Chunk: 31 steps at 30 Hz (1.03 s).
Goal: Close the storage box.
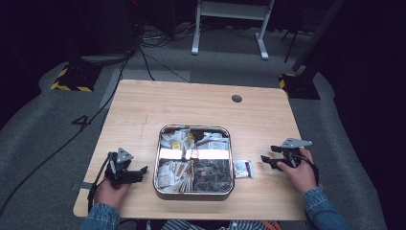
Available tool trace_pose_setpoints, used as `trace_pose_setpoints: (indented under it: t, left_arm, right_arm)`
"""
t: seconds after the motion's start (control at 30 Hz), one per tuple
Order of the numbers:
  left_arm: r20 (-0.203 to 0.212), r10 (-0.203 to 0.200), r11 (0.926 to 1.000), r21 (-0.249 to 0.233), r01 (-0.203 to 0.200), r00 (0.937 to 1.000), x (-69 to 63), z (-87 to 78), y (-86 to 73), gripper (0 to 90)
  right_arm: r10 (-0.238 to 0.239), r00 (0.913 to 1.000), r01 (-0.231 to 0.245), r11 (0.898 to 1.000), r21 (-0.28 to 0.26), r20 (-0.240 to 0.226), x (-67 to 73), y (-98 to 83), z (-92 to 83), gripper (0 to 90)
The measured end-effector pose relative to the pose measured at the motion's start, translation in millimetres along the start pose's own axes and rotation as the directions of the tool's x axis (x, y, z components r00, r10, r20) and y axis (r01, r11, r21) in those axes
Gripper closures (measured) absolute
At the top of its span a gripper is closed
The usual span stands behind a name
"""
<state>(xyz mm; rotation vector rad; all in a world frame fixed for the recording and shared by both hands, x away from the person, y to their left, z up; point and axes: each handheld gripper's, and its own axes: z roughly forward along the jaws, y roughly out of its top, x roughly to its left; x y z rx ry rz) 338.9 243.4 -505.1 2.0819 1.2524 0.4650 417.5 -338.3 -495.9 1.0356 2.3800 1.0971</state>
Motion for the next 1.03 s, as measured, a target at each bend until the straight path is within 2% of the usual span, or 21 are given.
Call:
trace_pose_setpoints:
  t: [0.17,0.4,0.5,0.67,1.03]
  left_arm:
    - [-0.001,0.003,1.0000,0.002,-0.003,1.0000,0.3,-0.1,0.1,16.3]
    - [-0.001,0.003,1.0000,0.001,-0.003,1.0000,0.3,0.0,0.1,16.3]
    - [-0.001,0.004,1.0000,0.002,-0.004,1.0000,0.3,-0.1,0.1,16.3]
    - [-0.001,0.003,1.0000,0.001,-0.003,1.0000,0.2,0.0,0.1,16.3]
    - [-0.001,0.003,1.0000,0.002,-0.003,1.0000,0.2,-0.1,0.1,16.3]
  right_arm:
    - [0.025,0.9997,-0.024,0.999,0.030,-0.004,2.6,-1.0,1.6,30.8]
    - [0.007,0.9999,-0.008,0.999,0.044,0.013,5.1,-1.2,3.3,25.7]
    - [0.004,0.9996,-0.005,0.998,0.061,0.030,5.1,-2.4,5.8,14.9]
    - [0.010,0.9990,-0.012,0.999,0.053,0.045,4.5,-2.8,11.3,5.7]
    - [0.010,0.9990,-0.012,0.998,0.061,0.043,4.4,-2.1,12.6,3.2]
